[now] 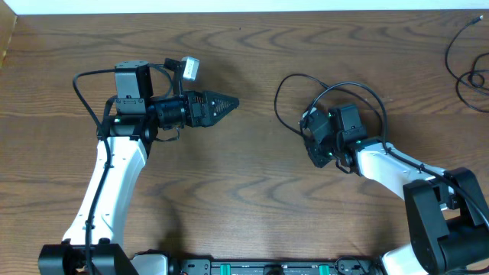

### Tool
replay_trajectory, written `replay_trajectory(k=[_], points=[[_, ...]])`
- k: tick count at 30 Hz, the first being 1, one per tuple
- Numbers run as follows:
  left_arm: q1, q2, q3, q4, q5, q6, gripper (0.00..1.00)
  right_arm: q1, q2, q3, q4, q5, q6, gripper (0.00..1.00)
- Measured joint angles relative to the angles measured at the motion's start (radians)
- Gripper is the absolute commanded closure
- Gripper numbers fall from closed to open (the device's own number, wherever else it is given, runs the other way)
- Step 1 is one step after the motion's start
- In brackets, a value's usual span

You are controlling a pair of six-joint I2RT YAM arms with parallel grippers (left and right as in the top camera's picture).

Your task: Untangle cables

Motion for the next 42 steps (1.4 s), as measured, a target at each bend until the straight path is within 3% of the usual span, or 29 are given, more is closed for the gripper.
replay_trajectory(k=[8,25,34,42], points=[[0.000,0.000,0.000,0.000,0.000,0.000,0.04,-0.024,0.009,0.059,0.039,0.117,0.000,0.99],[0.000,0.000,0.000,0.000,0.000,0.000,0.04,-0.257,0.027,0.363,0.110,0.160,-0.093,0.99],[0.000,0.000,0.000,-0.001,0.000,0.000,0.04,-0.382,0.300,0.734,0.080,0.167,-0.123,0.99],[0.000,0.000,0.000,0.000,0.000,0.000,0.04,-0.379,0.575,0.956,0.111,0.172,-0.130,0.99]])
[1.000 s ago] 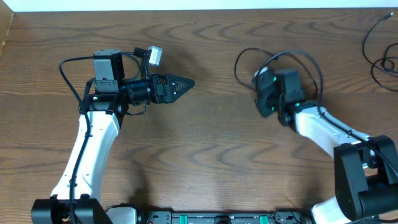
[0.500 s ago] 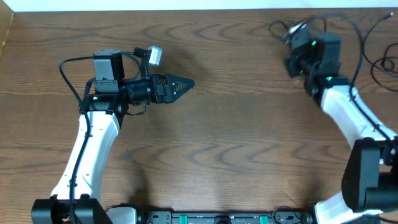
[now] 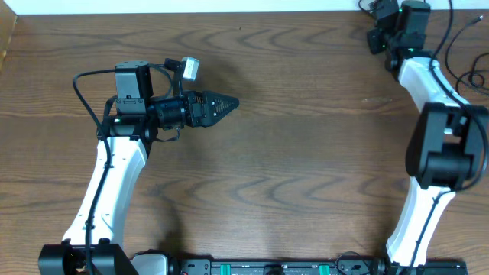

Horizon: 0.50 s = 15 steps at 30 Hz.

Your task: Untangle cables

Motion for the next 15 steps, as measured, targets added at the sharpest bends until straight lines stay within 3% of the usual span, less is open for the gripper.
replay_trajectory(k=[7,11,13,15], points=[[0.000,0.000,0.000,0.000,0.000,0.000,0.05,0.000,0.145,0.008,0.026,0.079,-0.001,0.73],[0.000,0.000,0.000,0.000,0.000,0.000,0.04,0.000,0.159,0.013,0.026,0.101,0.006,0.34],[0.000,0.000,0.000,0.000,0.000,0.000,0.04,0.000,0.158,0.018,0.023,0.112,0.013,0.05],[0.000,0.000,0.000,0.000,0.000,0.000,0.04,0.000,0.148,0.020,0.009,0.118,0.025,0.01]])
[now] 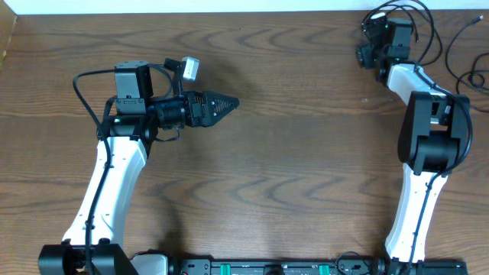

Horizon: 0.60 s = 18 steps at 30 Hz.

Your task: Untangle cables

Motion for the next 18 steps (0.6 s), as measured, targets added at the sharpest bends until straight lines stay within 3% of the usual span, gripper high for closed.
replay_trajectory(k=[7,18], points=[[0.000,0.000,0.000,0.000,0.000,0.000,0.04,0.005,-0.130,-0.001,-0.082,0.005,0.009,0.01],[0.000,0.000,0.000,0.000,0.000,0.000,0.04,0.024,-0.666,0.015,-0.249,0.002,0.010,0.01]])
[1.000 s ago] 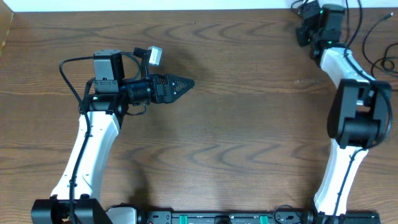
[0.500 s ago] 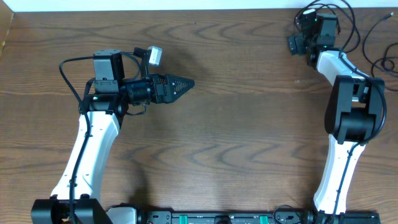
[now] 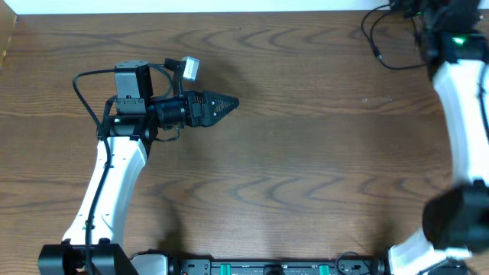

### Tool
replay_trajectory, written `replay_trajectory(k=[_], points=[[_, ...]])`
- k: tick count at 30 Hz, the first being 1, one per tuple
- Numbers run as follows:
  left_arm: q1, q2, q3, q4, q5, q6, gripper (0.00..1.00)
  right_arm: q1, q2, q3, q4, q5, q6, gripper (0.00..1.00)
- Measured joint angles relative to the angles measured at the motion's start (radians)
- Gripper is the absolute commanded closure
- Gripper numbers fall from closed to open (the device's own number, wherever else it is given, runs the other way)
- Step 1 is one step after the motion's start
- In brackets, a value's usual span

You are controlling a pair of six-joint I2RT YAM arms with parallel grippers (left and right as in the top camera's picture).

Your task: Untangle cables

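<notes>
A thin black cable [image 3: 377, 50] lies in a loose loop at the table's far right corner and runs up to my right gripper [image 3: 412, 7]. That gripper sits at the very top edge of the overhead view, partly cut off, and appears shut on the cable. My left gripper [image 3: 231, 101] points right over the left half of the table. Its fingers are shut to a point with nothing in them, far from the cable.
The brown wooden table [image 3: 306, 160] fills the view. My right arm's white link [image 3: 464, 99] runs up along the right edge and covers that part of the table. A pale wall strip [image 3: 191, 6] borders the far edge.
My right arm has swung further right and up, so its gripper is now at the top edge. The cable loop now trails out to the left of it. The left arm has not moved.
At first my right gripper was on a looped black cable at the middle right of the table. Later gripper and cable were at the far right corner, then slightly lower and to the left. Now the gripper is at the top edge. The left arm stayed still throughout.
</notes>
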Motion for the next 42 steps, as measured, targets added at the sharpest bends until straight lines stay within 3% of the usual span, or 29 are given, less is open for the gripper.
replay_trajectory(k=[9,16,23,26,34,42], points=[[0.000,0.000,0.000,0.000,0.000,0.000,0.04,0.000,-0.250,-0.037,-0.228,-0.057,0.004,0.01],[0.000,0.000,0.000,0.000,0.000,0.000,0.04,0.000,-0.507,-0.363,-0.111,-0.195,-0.062,0.01],[0.000,0.000,0.000,0.000,0.000,0.000,0.04,0.000,-0.737,-0.788,0.093,-0.206,-0.093,0.01],[0.000,0.000,0.000,0.000,0.000,0.000,0.04,0.000,-0.847,-0.890,0.129,-0.194,-0.094,0.01],[0.000,0.000,0.000,0.000,0.000,0.000,0.04,0.000,-1.122,-0.948,0.143,-0.210,-0.097,0.01],[0.000,0.000,0.000,0.001,0.000,0.000,0.04,-0.019,-1.242,-0.905,0.122,-0.144,-0.108,0.01]])
